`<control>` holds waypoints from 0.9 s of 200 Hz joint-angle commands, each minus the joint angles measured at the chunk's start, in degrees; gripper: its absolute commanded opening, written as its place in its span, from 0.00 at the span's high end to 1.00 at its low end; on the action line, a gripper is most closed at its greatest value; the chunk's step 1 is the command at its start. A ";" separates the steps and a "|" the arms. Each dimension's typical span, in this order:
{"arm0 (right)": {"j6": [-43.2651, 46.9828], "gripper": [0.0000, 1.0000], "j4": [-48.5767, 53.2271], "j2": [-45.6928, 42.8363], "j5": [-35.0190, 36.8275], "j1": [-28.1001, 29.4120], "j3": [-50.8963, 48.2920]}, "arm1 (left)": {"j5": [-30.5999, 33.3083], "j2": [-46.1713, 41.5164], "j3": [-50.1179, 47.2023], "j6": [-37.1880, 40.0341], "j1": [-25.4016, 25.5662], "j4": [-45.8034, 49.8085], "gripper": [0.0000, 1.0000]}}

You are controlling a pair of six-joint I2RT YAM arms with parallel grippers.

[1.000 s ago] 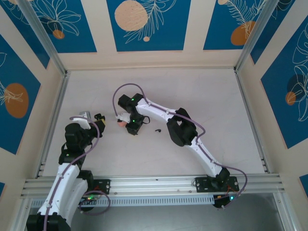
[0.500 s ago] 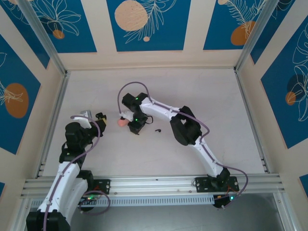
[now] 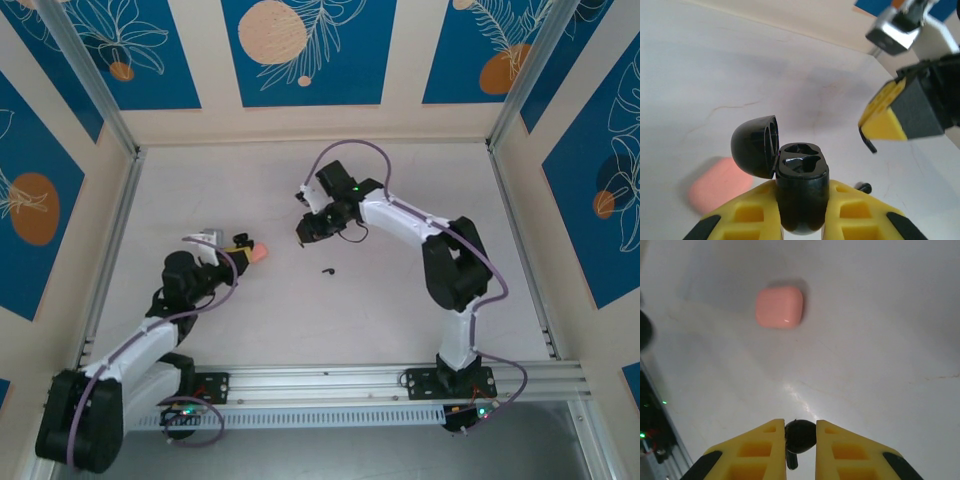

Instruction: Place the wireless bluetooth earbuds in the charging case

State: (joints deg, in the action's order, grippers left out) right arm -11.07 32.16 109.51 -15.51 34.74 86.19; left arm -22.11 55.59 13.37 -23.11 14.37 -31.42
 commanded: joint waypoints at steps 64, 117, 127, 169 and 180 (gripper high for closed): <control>-10.18 0.83 -23.03 -17.12 -0.98 -1.27 -15.38 | -9.18 20.01 3.98 7.48 8.89 -30.06 1.00; -9.54 0.83 -27.35 -20.74 5.18 2.96 -18.30 | -15.28 29.29 4.99 3.57 9.70 -47.64 1.00; -9.23 0.83 -27.63 -20.72 6.12 3.93 -18.04 | -15.47 30.48 5.21 2.84 9.71 -49.15 1.00; -9.23 0.83 -28.93 -20.13 8.39 5.89 -17.88 | -15.87 29.77 5.97 2.80 9.89 -49.11 1.00; -9.29 0.83 -29.14 -19.96 8.90 6.10 -17.92 | -15.75 29.33 5.93 2.66 9.89 -49.10 1.00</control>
State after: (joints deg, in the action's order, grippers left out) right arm -20.18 5.17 90.00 -8.95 40.49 68.71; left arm -36.01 86.06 17.96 -19.59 23.55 -75.96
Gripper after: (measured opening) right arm 0.169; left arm 0.173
